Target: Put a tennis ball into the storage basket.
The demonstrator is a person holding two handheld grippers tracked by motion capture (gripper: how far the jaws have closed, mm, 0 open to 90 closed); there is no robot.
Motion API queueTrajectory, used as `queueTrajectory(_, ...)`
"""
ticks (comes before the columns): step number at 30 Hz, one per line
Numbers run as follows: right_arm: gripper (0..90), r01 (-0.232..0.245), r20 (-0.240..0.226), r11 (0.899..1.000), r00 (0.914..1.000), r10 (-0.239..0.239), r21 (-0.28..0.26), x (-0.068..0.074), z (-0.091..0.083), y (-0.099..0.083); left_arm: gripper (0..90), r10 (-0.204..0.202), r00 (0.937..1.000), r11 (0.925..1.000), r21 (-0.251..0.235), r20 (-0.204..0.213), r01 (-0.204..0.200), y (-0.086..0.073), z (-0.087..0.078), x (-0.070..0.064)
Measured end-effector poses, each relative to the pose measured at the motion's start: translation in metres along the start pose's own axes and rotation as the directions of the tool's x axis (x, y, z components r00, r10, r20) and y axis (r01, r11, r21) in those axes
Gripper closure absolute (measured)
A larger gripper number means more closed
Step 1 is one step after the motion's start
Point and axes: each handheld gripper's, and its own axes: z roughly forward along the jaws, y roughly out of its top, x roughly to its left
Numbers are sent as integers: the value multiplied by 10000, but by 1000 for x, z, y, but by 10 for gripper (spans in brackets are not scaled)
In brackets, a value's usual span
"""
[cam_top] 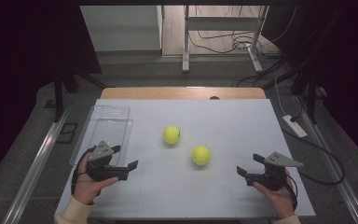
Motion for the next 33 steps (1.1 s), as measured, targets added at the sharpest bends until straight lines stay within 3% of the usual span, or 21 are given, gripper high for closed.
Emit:
queueTrajectory(18, 118, 10, -27, 10000, 10000, -10, 76, -1, 1, -1, 115, 416, 9985, 9991, 113, 346, -420, 16, 14, -12)
queueTrajectory(33, 118, -49, 10, 9999, 10000, 49, 146, -4, 1, -2, 114, 776, 9949, 9957, 453, 651, -806, 29, 35, -25)
